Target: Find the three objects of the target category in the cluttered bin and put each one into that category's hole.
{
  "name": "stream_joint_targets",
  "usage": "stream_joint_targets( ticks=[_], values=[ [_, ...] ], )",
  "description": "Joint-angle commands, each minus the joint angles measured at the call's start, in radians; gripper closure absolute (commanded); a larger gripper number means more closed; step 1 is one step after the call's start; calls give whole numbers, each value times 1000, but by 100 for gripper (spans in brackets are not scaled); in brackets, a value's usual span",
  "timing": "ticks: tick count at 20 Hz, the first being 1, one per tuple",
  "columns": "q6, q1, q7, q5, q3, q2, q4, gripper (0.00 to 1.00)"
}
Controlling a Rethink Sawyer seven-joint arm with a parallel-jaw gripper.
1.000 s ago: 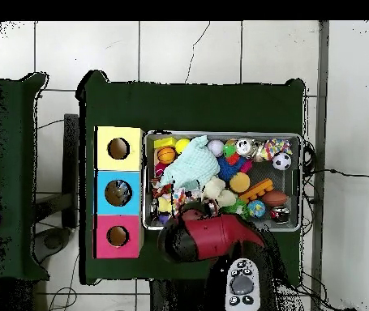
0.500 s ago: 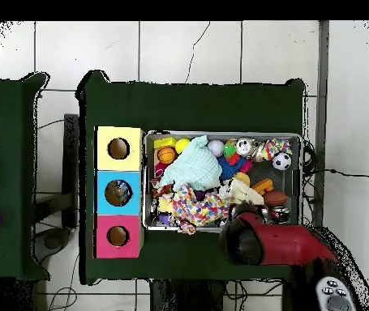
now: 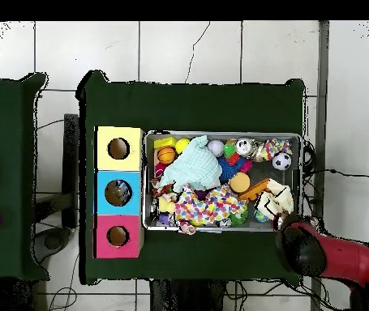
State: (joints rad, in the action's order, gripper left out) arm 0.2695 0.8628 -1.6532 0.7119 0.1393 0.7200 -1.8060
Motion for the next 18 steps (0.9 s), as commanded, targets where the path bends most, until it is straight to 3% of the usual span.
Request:
stream_joint_targets(
  ticks=[1,13,14,18],
  values=[
    [162,39,358,87,233,-28,82,100],
    [206,66,334,130,282,-10,83,100],
    [209,66,323,134,283,-10,82,0],
    [195,53,293,138,277,-5,78,0]
  ],
)
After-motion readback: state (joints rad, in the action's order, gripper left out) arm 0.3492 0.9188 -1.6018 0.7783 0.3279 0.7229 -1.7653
